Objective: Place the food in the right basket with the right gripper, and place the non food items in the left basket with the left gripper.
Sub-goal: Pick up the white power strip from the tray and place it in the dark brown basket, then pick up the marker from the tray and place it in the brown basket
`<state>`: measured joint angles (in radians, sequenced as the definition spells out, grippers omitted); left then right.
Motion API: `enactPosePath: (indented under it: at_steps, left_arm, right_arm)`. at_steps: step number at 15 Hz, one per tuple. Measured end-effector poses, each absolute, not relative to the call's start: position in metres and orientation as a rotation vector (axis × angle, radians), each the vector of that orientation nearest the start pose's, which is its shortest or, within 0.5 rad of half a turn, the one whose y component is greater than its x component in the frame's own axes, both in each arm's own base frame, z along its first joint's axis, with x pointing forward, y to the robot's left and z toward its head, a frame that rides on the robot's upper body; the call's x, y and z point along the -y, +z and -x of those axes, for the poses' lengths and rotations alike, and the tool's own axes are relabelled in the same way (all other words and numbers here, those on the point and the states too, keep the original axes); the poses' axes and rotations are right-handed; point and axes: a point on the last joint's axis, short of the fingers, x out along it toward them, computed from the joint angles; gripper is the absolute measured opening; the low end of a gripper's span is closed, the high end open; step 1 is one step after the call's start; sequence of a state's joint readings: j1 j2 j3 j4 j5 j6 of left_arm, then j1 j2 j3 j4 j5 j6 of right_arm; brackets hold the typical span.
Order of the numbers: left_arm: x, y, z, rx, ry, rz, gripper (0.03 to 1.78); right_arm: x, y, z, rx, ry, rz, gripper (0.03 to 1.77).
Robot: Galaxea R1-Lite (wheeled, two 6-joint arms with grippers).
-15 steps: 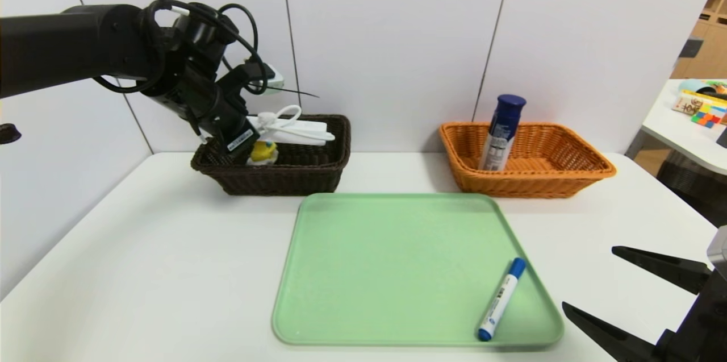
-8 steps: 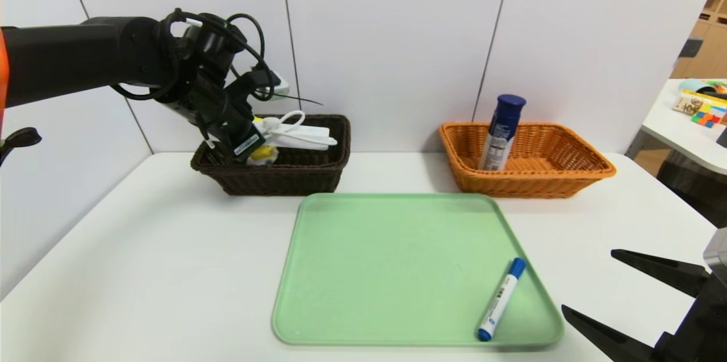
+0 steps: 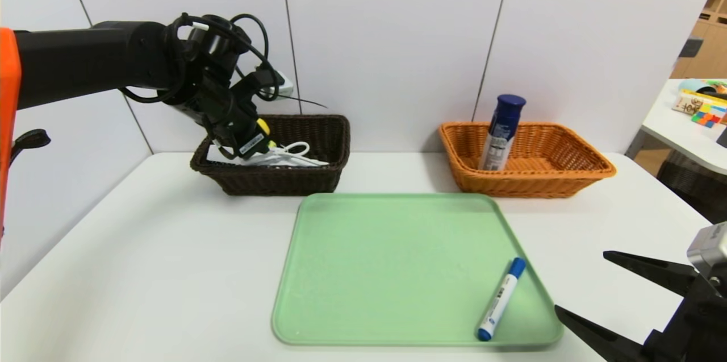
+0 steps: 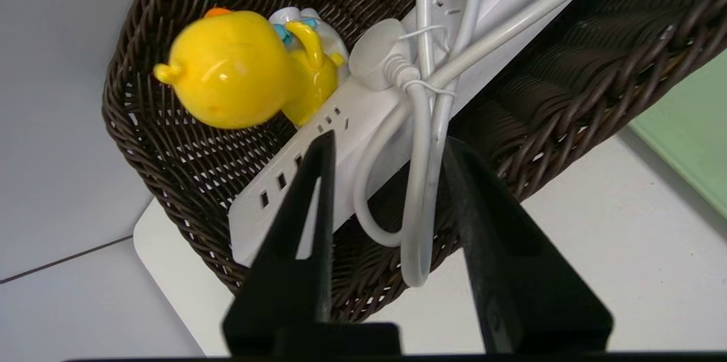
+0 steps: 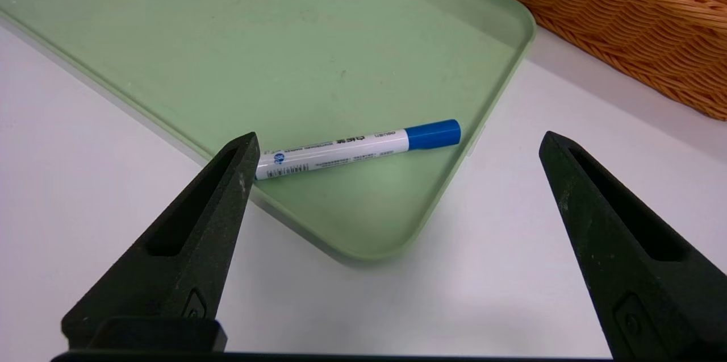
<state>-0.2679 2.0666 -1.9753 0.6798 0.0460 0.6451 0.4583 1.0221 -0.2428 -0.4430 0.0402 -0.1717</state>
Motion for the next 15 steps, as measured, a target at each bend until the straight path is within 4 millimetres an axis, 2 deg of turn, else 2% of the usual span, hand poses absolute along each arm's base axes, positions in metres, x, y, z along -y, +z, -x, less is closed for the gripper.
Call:
enactPosePath:
  at_steps: [4,7,9,12,15]
  left_arm:
    - [0.109,0.261,-0.373,-0.655,-0.471,-0.731,1.16]
    - [0.113,0.281,-0.353,-0.617,-0.485,-0.720,1.34]
    - [0.115,0.299,-0.330,-0.600,-0.500,-0.696,1.42]
    - [0.120,0.326,-0.283,-0.578,-0.528,-0.602,1.51]
    - [0.118,0.335,-0.238,-0.589,-0.543,-0.498,1.57]
  right_arm:
    - [-0.053,0.153,-0.106,-0.293,0.521,0.238,1.70]
    - [-0.053,0.153,-0.106,-0.292,0.521,0.238,1.70]
    - [-0.053,0.153,-0.105,-0.289,0.520,0.240,1.70]
    - [-0.052,0.154,-0.104,-0.278,0.519,0.240,1.70]
    - [-0.052,0.155,-0.103,-0.271,0.519,0.240,1.70]
